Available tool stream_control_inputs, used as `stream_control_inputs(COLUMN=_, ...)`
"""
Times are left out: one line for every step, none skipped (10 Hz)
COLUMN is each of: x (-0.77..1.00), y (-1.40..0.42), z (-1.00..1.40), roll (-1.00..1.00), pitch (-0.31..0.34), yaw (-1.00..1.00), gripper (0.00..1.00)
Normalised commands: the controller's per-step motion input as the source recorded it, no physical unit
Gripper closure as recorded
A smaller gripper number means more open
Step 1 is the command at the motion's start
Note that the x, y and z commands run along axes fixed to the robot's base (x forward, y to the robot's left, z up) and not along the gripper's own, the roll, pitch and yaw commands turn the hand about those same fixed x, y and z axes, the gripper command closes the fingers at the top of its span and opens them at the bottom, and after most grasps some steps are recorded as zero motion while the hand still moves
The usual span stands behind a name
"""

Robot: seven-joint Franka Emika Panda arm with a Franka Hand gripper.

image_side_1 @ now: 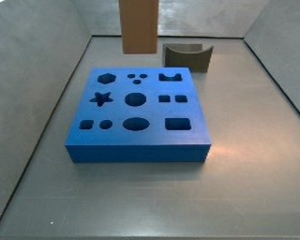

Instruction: Insert the arch object.

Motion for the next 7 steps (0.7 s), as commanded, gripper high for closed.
stream_control_inputs(x=0.09, y=0.82, z=-0.83, roll=0.26, pitch=-0.036, yaw=0.00, gripper=1.00)
stream_control_inputs(x=0.07, y=0.82, z=-0.87, roll=0.24, pitch=-0.051, yaw=0.00, gripper=1.00)
stream_control_inputs(x=0.07, y=0.78, z=-0.91, roll=0.21, pitch=-0.056, yaw=0.00, gripper=1.00)
stream_control_inputs(x=0.10, y=0.68, z=-0.92, roll=0.20, pitch=-0.047, yaw=0.00, gripper=1.00)
stream_control_inputs(x=0.13, y=0.47, z=-0.89, roll=0.22, pitch=-0.034, yaw=0.00, gripper=1.00)
stream_control_inputs(x=0.14, y=0.35, z=-0.87, roll=0.23, pitch=-0.033, yaw=-0.08, gripper=1.00)
stream_control_inputs(x=0.49, y=0.12, z=-0.49, roll=0.03, pitch=-0.030, yaw=-0.36, gripper=1.00)
